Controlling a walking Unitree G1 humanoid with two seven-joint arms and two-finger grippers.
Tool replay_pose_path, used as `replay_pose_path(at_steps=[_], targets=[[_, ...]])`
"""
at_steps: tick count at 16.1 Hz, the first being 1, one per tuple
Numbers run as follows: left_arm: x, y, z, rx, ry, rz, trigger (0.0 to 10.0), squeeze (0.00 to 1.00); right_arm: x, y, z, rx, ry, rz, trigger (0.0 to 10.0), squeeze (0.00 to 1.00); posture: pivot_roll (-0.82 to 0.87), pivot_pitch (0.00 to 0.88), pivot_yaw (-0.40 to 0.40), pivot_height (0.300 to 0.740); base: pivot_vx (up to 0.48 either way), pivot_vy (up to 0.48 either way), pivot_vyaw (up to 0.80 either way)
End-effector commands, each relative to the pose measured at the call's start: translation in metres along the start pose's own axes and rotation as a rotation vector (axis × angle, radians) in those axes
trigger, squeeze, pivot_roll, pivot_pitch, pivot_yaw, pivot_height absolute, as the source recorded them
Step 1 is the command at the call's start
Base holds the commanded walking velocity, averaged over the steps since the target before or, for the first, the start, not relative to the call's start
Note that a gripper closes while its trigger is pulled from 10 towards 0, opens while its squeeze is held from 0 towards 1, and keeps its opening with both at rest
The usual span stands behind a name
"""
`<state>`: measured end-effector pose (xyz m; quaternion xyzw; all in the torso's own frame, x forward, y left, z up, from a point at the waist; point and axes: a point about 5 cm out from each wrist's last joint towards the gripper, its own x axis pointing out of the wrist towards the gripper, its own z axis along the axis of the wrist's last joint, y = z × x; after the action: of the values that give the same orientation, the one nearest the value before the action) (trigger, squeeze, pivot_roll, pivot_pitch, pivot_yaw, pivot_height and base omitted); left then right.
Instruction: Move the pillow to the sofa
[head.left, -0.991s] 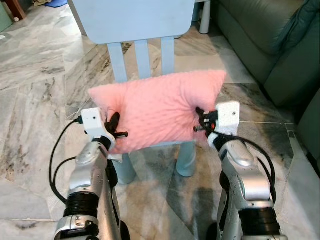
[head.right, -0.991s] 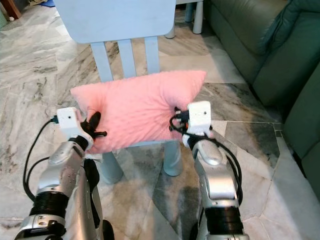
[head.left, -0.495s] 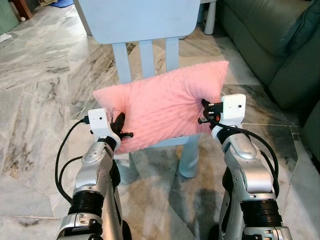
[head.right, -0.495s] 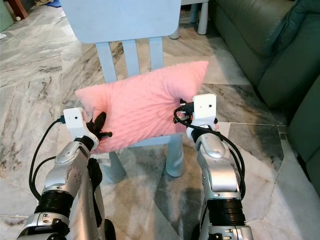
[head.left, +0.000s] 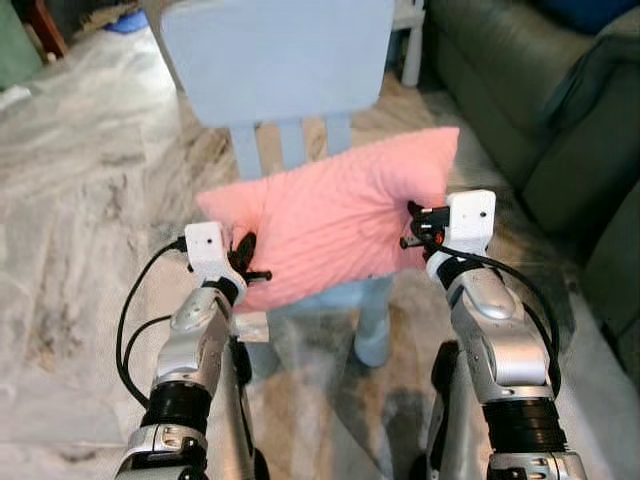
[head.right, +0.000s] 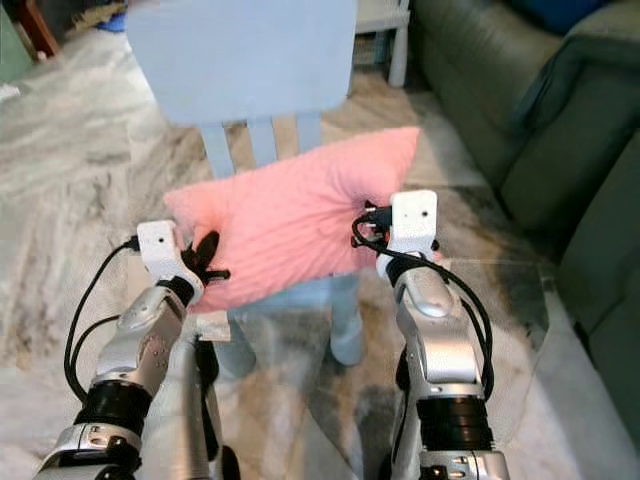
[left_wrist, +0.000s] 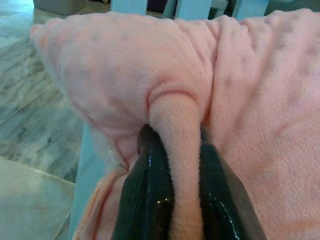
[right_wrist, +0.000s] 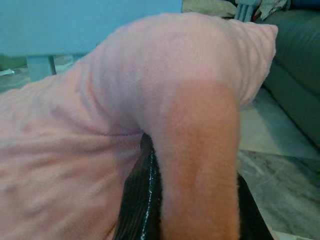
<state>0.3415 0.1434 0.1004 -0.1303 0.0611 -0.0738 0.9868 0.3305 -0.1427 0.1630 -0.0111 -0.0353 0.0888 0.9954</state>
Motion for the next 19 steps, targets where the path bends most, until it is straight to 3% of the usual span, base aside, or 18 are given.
replay_pose_path(at_steps=[1, 10, 15, 19], targets=[[0.0018, 0.0038, 0.0037, 0.029, -0.005, 0.009, 10.0, 0.0, 0.0032, -0.0029, 0.013, -0.002, -0.059, -0.014, 10.0, 0.0, -0.11, 0.0, 0.101, 0.489, 0.0, 0.0, 0.0], [0.0038, -0.0024, -0.0023, 0.015, 0.019, -0.015, 10.0, 0.0, 0.002, -0.0054, 0.014, -0.006, -0.063, -0.019, 10.0, 0.0, -0.12, 0.0, 0.101, 0.604, 0.0, 0.0, 0.0], [0.0043, -0.0042, -0.0038, 0.008, 0.023, -0.014, 10.0, 0.0, 0.0019, -0.0046, 0.0179, -0.001, -0.079, -0.011, 10.0, 0.0, -0.12, 0.0, 0.099, 0.624, 0.0, 0.0, 0.0], [0.0052, -0.0059, -0.0045, 0.004, 0.022, -0.016, 10.0, 0.0, 0.0027, -0.0068, 0.0224, -0.002, -0.096, -0.016, 10.0, 0.0, -0.13, 0.0, 0.095, 0.673, 0.0, 0.0, 0.0]])
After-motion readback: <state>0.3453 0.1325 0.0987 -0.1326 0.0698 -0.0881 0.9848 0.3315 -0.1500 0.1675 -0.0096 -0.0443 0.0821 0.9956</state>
